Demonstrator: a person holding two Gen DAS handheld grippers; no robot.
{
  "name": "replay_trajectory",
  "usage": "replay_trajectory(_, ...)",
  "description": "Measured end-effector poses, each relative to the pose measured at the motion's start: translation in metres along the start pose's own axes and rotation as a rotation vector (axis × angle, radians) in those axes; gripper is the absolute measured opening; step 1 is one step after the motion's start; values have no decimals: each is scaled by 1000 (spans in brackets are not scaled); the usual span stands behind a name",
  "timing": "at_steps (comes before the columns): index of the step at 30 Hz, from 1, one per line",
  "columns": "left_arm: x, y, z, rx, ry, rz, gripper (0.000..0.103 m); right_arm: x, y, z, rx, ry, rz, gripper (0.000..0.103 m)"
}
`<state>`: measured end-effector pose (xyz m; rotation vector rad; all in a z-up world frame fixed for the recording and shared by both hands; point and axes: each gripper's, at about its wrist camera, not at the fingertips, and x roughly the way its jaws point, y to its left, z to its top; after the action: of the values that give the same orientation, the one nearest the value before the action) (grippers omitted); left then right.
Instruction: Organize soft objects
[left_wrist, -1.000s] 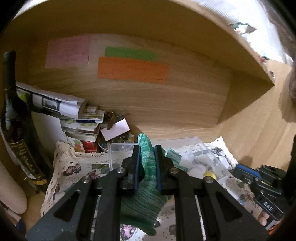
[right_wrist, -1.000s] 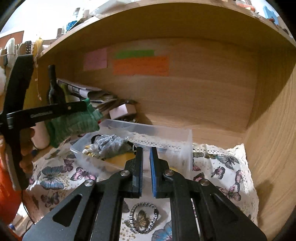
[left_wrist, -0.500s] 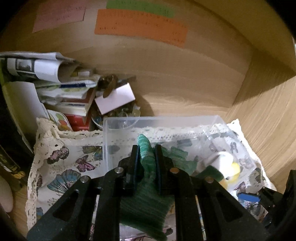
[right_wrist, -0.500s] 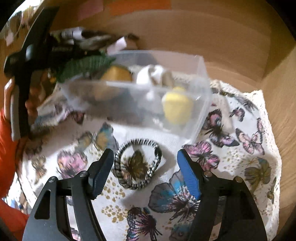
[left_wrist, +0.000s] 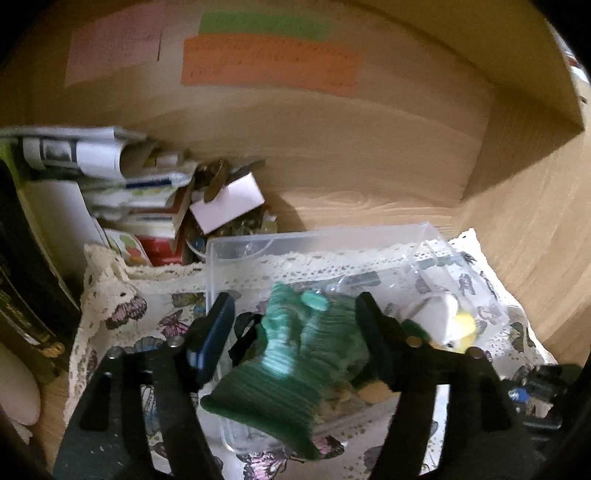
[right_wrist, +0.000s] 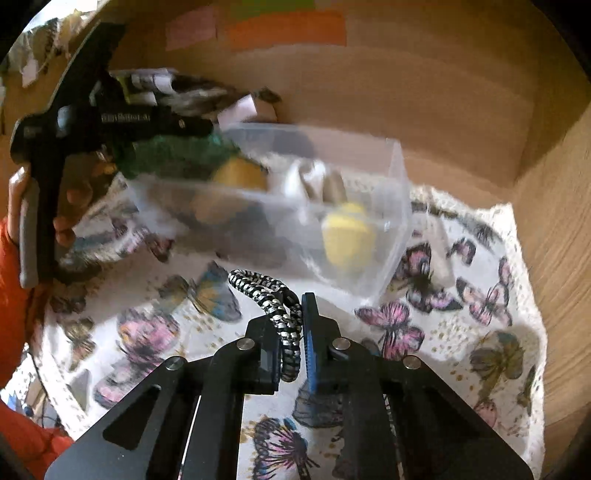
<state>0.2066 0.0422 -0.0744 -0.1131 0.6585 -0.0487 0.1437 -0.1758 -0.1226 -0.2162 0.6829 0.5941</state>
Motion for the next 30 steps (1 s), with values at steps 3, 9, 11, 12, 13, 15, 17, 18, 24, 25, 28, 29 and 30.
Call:
replay_trajectory(3, -16, -7, 2, 27, -43, 0, 83, -15, 2, 17, -7, -67, 5, 9)
replay_trajectory(9, -47, -17, 1, 64, -133, 16, 99, -18, -1, 51, 6, -152, -32, 9)
replay_trajectory(11, -54, -19, 0, 72, -147, 19, 99, -11, -6, 64, 19, -160, -48, 9)
replay_trajectory(12, -58, -20, -1, 76, -155, 23, 101, -7, -8, 69, 25, -161, -54, 9)
replay_trajectory(13, -63, -21, -3, 79, -165, 30, 101, -2, -10, 74, 30, -159, -65, 9)
replay_trajectory(15, -69, -22, -5, 85, -184, 46, 102, 10, -14, 83, 41, -147, -83, 9)
replay_trajectory(17, -74, -22, -8, 86, -196, 50, 102, 25, -17, 88, 59, -118, -88, 9)
replay_trajectory(18, -76, -21, -9, 84, -200, 50, 102, 33, -18, 89, 68, -101, -88, 9)
replay_trajectory(24, -78, -16, -13, 68, -195, 50, 103, 67, -22, 83, 106, 13, -76, 13)
replay_trajectory(25, -77, -14, -13, 64, -193, 50, 103, 68, -22, 82, 112, 17, -76, 18)
replay_trajectory(28, -77, -9, -14, 44, -185, 40, 103, 60, -22, 79, 118, 2, -91, 45)
replay_trajectory(29, -79, -8, -15, 37, -185, 35, 103, 55, -22, 79, 116, -9, -93, 48)
replay_trajectory(30, -80, -7, -15, 29, -186, 30, 103, 50, -21, 78, 112, -19, -86, 52)
